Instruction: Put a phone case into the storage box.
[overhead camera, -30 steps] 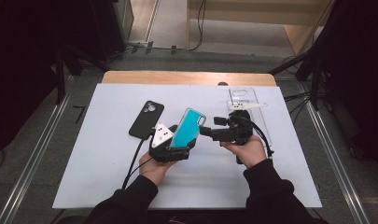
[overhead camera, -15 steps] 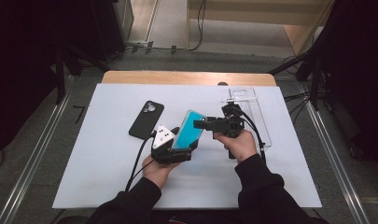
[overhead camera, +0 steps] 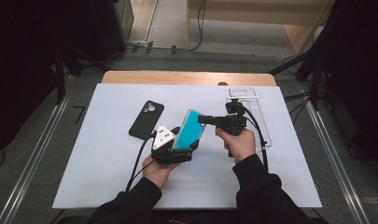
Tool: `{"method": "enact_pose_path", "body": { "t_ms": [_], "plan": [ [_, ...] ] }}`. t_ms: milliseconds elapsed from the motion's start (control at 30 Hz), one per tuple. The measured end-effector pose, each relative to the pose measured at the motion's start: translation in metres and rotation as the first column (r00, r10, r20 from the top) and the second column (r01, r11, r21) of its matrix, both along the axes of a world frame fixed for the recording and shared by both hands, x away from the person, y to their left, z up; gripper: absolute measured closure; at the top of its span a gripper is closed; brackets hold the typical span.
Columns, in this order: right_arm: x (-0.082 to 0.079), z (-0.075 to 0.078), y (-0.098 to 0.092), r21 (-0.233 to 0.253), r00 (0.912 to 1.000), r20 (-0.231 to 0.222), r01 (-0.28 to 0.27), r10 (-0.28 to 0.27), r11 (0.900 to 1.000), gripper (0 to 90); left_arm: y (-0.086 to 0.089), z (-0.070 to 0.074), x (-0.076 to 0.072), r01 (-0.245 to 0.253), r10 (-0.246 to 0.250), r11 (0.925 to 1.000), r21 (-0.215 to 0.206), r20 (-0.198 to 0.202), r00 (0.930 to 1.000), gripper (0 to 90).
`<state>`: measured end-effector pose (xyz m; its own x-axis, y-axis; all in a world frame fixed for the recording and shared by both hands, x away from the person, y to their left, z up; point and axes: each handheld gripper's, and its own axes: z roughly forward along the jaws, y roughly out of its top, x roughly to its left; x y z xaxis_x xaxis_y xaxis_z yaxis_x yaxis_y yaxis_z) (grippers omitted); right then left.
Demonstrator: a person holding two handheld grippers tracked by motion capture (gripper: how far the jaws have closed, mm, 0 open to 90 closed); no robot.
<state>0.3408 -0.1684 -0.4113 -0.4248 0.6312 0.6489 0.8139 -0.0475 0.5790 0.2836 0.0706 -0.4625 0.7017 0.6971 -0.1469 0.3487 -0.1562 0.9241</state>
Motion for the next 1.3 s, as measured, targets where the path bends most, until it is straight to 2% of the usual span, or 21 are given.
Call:
{"method": "enact_pose_path", "body": {
  "t_ms": [33,133,233,400,467,567,700,733,767,833,867,900,967,1033,1133,1233,1267,1300],
  "plan": [
    [0.001,0.0,-0.001,0.015,0.9999,-0.014,0.003,-0.003,1.0,74.9,-0.001,0.0,0.0,-0.002,0.002,1.0,0.003,0.008,1.0,16.5],
    [0.001,0.0,-0.002,0.028,0.9998,-0.017,0.005,-0.004,1.0,75.7,-0.001,0.0,-0.001,-0.002,0.002,1.0,0.007,0.018,0.9998,16.5],
    [0.0,0.001,-0.002,0.047,0.9995,-0.031,0.002,-0.001,0.999,76.4,-0.001,0.001,0.0,0.002,-0.002,1.0,0.001,0.007,1.0,16.3],
    [-0.001,0.004,-0.002,0.045,0.9995,-0.032,-0.008,0.01,0.999,77.1,-0.003,0.003,-0.002,0.001,-0.001,0.9997,0.024,0.018,0.9998,15.9],
    [-0.002,0.005,-0.003,0.039,0.9996,-0.026,-0.011,0.012,0.999,77.4,-0.003,0.006,-0.001,0.002,-0.002,0.9998,0.018,-0.011,0.9999,13.0],
    [-0.001,0.006,-0.004,0.026,0.9998,-0.017,-0.007,0.007,1.0,77.3,-0.002,0.009,0.001,0.012,-0.012,0.9999,0.009,-0.024,0.9996,12.9],
    [-0.001,0.006,-0.008,0.0,0.9999,-0.008,0.011,-0.011,1.0,77.3,-0.001,0.015,0.003,0.021,-0.018,0.9987,0.047,-0.07,0.9974,12.9],
    [-0.001,0.007,-0.01,-0.028,0.9997,0.011,0.023,-0.023,0.999,77.3,0.001,0.016,0.004,0.028,-0.024,0.9986,0.045,-0.087,0.9959,12.9],
    [-0.001,0.007,-0.01,-0.028,0.9997,0.011,0.023,-0.023,0.999,77.3,0.002,0.017,0.005,0.035,-0.03,0.9986,0.041,-0.107,0.9938,12.9],
    [-0.003,0.008,-0.011,-0.066,0.9984,0.05,0.03,-0.027,0.997,77.2,0.003,0.018,0.008,0.047,-0.041,0.9981,0.038,-0.164,0.9856,12.9],
    [-0.004,0.009,-0.011,-0.077,0.9976,0.064,0.031,-0.026,0.997,77.3,0.004,0.02,0.01,0.064,-0.054,0.997,0.043,-0.209,0.9764,13.0],
    [-0.004,0.009,-0.011,-0.077,0.9976,0.064,0.031,-0.026,0.997,77.3,0.004,0.02,0.01,0.064,-0.054,0.997,0.043,-0.209,0.9764,13.0],
    [-0.006,0.01,-0.01,-0.103,0.9954,0.093,0.032,-0.023,0.994,77.3,0.004,0.023,0.012,0.089,-0.072,0.994,0.063,-0.233,0.9698,13.1],
    [-0.009,0.012,-0.01,-0.127,0.9919,0.127,0.031,-0.015,0.991,77.2,0.004,0.026,0.012,0.099,-0.075,0.9916,0.084,-0.244,0.9669,13.1],
    [-0.011,0.013,-0.01,-0.129,0.9899,0.142,0.027,-0.009,0.991,77.2,0.008,0.03,0.015,0.112,-0.088,0.9905,0.079,-0.264,0.9606,13.3],
    [-0.014,0.016,-0.012,-0.138,0.9829,0.184,0.02,0.006,0.99,77.2,0.016,0.036,0.019,0.133,-0.105,0.9884,0.073,-0.3,0.9482,16.1],
    [-0.014,0.016,-0.012,-0.138,0.9829,0.184,0.02,0.006,0.99,77.2,0.016,0.036,0.019,0.133,-0.105,0.9884,0.073,-0.3,0.9482,20.1],
    [-0.015,0.016,-0.012,-0.143,0.9805,0.196,0.016,0.013,0.99,77.2,0.017,0.037,0.02,0.132,-0.101,0.9878,0.082,-0.305,0.9471,20.1]
  ]
}}
